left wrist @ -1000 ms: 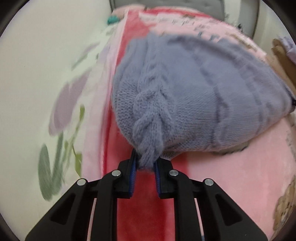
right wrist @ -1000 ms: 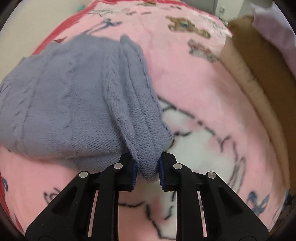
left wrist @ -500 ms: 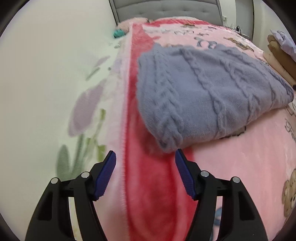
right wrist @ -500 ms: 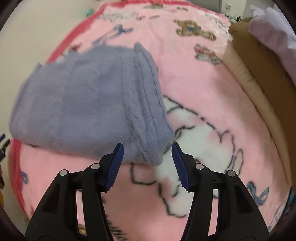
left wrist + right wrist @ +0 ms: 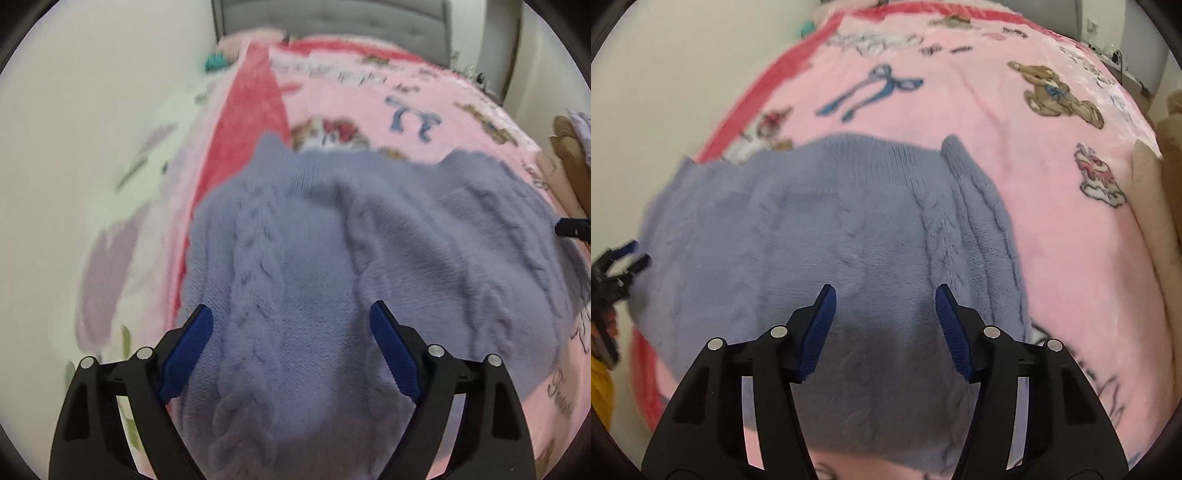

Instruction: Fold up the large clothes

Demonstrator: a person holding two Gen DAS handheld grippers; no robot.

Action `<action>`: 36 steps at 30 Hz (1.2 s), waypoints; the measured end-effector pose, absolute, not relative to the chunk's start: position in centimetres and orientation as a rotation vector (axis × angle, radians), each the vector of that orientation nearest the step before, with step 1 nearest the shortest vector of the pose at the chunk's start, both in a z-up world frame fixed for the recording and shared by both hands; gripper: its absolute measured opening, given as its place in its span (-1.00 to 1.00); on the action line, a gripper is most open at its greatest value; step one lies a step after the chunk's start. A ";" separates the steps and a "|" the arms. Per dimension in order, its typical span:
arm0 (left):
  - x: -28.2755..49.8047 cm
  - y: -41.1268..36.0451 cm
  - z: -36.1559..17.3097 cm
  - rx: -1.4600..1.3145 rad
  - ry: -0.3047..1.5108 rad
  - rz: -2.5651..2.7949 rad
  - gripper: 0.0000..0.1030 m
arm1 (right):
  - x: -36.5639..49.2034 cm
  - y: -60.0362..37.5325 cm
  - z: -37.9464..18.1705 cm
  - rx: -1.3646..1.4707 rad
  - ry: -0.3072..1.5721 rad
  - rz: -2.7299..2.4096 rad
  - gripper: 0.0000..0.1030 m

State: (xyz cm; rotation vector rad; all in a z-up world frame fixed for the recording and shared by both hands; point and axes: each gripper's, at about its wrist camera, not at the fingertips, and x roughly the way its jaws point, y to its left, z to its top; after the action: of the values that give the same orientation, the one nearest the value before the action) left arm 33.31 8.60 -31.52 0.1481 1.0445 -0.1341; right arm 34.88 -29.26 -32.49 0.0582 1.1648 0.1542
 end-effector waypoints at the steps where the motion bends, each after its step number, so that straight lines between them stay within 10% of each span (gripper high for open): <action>1: 33.4 8.9 -32.2 0.146 1.056 -0.120 0.67 | 35.3 -29.1 -33.5 0.024 1.202 0.127 0.05; 14: 31.0 12.5 -33.5 0.062 0.978 -0.216 0.74 | 33.8 -31.1 -35.8 0.103 1.210 0.148 0.30; 16: 31.0 13.3 -32.7 0.008 0.955 -0.269 0.81 | 32.9 -31.4 -33.9 0.104 1.148 0.166 0.83; 36: 38.0 16.5 -36.3 -0.137 1.241 -0.414 0.81 | 36.0 -38.0 -39.5 0.293 1.389 0.204 0.84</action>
State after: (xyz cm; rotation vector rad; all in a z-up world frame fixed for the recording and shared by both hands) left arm 37.98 16.54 -36.26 -0.1375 1.2410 -0.4137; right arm 35.99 -38.01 -39.50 0.2932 1.3886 0.2038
